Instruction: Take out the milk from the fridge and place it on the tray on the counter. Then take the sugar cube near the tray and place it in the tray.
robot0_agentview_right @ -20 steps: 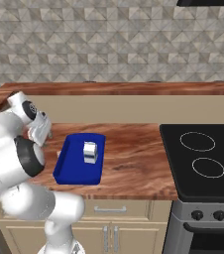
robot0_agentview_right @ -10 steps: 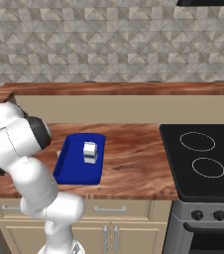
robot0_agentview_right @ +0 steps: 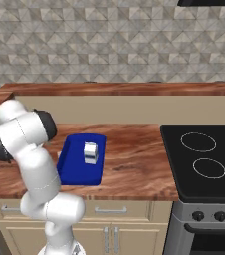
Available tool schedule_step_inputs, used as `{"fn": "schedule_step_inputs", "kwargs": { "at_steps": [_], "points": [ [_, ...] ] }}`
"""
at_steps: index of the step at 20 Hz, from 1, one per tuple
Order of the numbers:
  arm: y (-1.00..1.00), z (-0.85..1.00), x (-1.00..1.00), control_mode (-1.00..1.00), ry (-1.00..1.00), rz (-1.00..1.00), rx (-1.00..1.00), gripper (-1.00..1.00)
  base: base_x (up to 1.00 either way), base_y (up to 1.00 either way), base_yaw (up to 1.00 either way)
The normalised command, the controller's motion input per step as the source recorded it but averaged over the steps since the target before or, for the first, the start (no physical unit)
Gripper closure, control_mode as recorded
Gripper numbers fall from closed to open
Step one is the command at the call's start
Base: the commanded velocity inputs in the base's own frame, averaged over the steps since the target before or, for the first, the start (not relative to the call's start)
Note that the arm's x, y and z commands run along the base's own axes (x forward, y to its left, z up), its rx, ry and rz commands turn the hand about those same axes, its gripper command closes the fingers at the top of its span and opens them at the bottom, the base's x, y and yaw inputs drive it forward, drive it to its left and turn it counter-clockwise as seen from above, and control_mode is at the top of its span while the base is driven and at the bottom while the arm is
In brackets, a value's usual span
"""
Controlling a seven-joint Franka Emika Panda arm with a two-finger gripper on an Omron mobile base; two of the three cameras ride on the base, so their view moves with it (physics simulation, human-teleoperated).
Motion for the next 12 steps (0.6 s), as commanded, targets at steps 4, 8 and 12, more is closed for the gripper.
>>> {"fn": "schedule_step_inputs", "kwargs": {
  "at_steps": [4,8,12],
  "points": [
    [0.00,-0.04,0.19,-1.00,0.01,0.00,0.00,-1.00,0.00,0.00,0.00],
    [-0.04,-0.07,0.19,-1.00,0.00,0.00,0.00,-1.00,0.00,0.00,0.00],
    [-0.04,-0.23,0.15,-1.00,0.00,0.00,-0.05,-1.00,0.00,0.00,0.00]
  ]
}}
